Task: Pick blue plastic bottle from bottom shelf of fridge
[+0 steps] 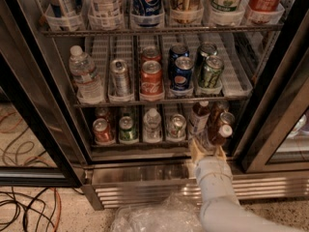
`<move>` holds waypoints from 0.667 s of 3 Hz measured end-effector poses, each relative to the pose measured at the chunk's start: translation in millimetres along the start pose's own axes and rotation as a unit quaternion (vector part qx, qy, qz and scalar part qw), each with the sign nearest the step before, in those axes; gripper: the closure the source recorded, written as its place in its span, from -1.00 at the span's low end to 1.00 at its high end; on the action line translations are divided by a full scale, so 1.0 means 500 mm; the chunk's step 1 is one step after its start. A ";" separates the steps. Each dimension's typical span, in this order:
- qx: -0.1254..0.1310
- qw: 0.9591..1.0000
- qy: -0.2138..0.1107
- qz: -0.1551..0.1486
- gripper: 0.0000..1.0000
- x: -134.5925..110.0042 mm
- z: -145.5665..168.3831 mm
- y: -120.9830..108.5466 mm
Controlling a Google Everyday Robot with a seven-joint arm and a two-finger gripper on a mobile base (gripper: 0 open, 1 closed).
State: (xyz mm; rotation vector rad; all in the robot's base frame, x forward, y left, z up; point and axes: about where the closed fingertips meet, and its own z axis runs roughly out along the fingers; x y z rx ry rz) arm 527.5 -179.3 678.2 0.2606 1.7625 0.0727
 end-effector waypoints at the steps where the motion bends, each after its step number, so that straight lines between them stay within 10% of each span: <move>1: -0.011 1.000 0.008 -0.001 1.00 0.009 -0.019 0.009; 2: -0.011 1.000 0.008 0.000 1.00 0.013 -0.019 0.008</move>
Offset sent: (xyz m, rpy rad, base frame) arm -0.1135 0.0391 0.0659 0.1900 0.1843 0.1912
